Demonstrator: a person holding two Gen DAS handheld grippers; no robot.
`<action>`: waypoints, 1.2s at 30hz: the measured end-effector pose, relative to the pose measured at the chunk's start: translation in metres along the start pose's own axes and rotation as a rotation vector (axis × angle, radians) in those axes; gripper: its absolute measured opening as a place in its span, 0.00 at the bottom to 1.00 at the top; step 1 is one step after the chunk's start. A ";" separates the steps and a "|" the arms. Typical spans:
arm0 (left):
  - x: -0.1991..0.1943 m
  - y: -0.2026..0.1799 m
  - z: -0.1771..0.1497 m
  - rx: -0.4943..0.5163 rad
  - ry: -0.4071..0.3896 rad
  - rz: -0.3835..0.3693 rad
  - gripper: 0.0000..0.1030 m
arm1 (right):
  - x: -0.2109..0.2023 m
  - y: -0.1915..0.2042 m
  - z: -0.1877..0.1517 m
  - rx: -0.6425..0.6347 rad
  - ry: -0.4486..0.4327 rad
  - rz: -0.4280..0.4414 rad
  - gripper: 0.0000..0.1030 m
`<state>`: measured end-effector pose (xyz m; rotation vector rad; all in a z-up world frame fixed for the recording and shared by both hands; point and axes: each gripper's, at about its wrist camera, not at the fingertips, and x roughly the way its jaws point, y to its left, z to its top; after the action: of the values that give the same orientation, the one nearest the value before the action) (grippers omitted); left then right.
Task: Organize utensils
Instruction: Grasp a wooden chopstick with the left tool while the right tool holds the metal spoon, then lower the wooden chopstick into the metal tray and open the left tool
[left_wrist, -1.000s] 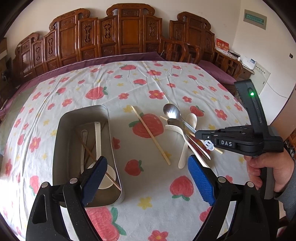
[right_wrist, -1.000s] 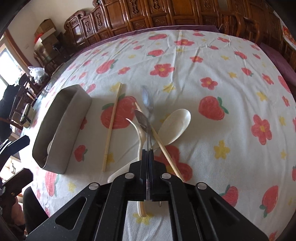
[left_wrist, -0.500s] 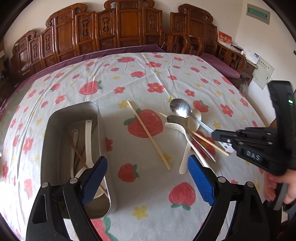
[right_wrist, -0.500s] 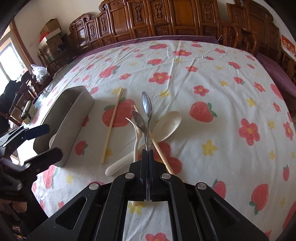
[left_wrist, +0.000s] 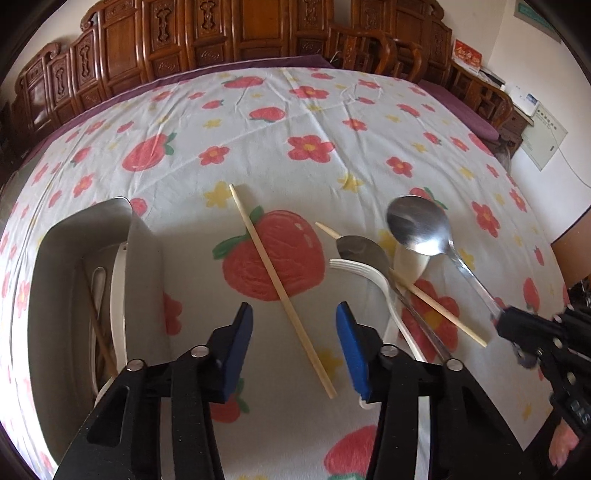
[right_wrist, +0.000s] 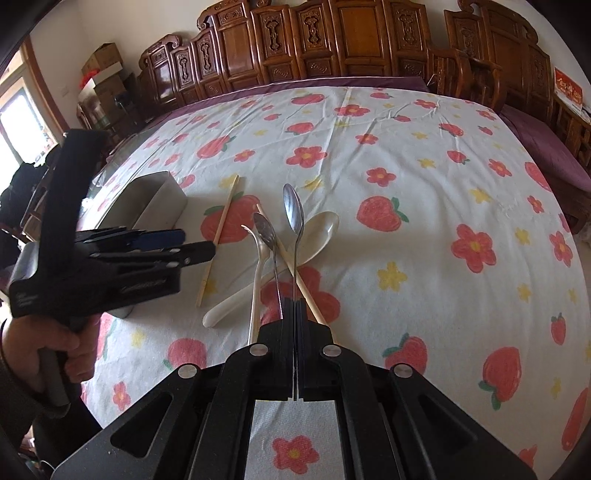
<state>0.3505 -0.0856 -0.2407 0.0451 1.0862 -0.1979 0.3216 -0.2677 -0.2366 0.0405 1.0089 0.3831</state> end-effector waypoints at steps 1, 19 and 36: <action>0.003 0.001 0.001 -0.006 0.005 0.003 0.36 | -0.001 0.000 -0.002 0.000 0.000 0.000 0.02; 0.019 0.010 0.004 -0.051 0.046 0.011 0.04 | 0.000 0.000 -0.013 -0.002 0.011 -0.007 0.02; -0.058 0.031 -0.014 -0.052 -0.080 -0.020 0.04 | -0.025 0.036 0.000 -0.038 -0.040 -0.018 0.02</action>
<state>0.3184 -0.0452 -0.1982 -0.0203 1.0118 -0.1880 0.2987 -0.2427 -0.2087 0.0042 0.9620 0.3834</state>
